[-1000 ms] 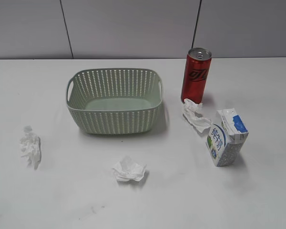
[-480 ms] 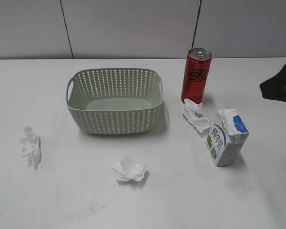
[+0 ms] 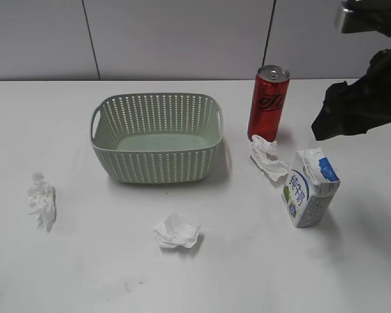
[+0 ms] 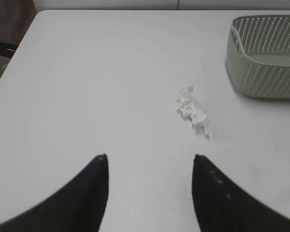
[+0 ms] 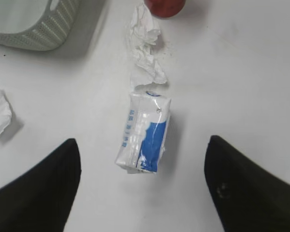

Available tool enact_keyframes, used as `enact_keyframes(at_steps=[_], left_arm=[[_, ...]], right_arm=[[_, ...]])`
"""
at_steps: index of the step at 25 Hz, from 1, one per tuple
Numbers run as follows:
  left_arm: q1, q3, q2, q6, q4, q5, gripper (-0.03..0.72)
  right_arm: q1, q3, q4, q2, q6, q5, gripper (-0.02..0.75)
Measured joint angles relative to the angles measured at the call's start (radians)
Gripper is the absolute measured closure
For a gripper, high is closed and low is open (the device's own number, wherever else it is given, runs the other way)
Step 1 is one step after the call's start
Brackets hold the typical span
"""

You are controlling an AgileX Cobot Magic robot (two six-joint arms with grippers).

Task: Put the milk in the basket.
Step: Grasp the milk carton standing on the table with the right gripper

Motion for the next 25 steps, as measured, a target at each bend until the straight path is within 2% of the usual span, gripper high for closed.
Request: enact_keyframes(at_steps=[12,25], left_arm=[[0.0,0.0,0.0,0.0,0.0,0.0,0.263],[0.0,0.0,0.0,0.0,0.0,0.0,0.263]], right_arm=[[0.0,-0.066,0.003,0.236,0.004,0.051,0.114],[0.0,-0.067,0.004,0.406,0.005,-0.023,0.128]])
